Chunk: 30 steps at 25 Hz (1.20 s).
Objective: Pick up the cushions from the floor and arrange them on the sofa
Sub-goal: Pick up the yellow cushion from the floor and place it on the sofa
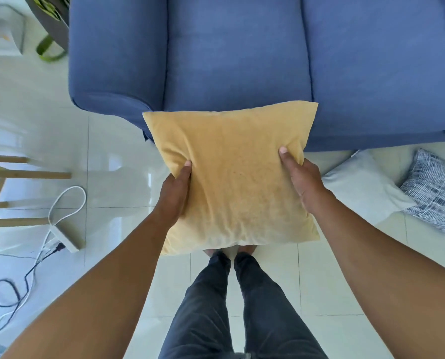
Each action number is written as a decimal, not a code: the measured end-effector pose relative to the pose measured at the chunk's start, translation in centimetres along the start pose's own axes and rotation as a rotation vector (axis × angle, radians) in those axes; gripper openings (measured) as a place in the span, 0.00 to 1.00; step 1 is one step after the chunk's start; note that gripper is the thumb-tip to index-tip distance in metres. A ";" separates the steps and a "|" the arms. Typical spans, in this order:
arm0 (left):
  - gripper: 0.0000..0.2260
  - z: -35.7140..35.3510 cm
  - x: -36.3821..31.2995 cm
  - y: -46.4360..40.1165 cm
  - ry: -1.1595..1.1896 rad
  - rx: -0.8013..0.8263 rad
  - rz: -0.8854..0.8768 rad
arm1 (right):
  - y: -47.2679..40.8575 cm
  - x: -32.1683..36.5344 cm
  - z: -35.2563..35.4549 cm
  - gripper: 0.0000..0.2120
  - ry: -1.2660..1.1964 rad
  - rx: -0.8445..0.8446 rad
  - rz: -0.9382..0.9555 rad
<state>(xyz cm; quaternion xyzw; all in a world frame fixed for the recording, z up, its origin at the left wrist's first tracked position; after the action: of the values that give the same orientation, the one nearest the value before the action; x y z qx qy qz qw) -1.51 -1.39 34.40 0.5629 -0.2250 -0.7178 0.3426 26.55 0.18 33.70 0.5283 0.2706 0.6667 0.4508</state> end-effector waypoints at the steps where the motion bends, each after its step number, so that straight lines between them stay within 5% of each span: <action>1: 0.31 0.1 -0.9 1.2 0.005 -0.005 -0.019 | 1.1 0.5 0.8 0.26 -0.006 -0.009 0.015; 5: 0.32 0.5 -4.2 5.9 -0.001 0.003 -0.083 | 5.6 2.4 3.6 0.32 -0.033 -0.021 0.079; 17: 0.34 0.7 -16.8 10.5 0.074 -0.096 -0.338 | 11.4 12.7 8.4 0.27 -0.222 0.067 0.316; 30: 0.19 2.8 -30.2 -2.5 0.205 -0.025 -0.347 | 5.0 28.5 4.7 0.28 -0.311 0.103 0.366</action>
<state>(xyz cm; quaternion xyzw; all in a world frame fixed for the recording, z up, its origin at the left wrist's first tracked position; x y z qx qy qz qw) -0.82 22.56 53.13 0.6590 -0.0799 -0.7077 0.2419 28.43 22.70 52.36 0.6871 0.1313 0.6332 0.3311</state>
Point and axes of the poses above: each hand's wrist, its own y-axis away from the middle knuckle, its own z-axis out of the back of the hand, x = y × z, the point moved 1 cm from there along -y, towards the middle knuckle, and after that the axes turned 10 degrees about -z, right-handed, at the moved point
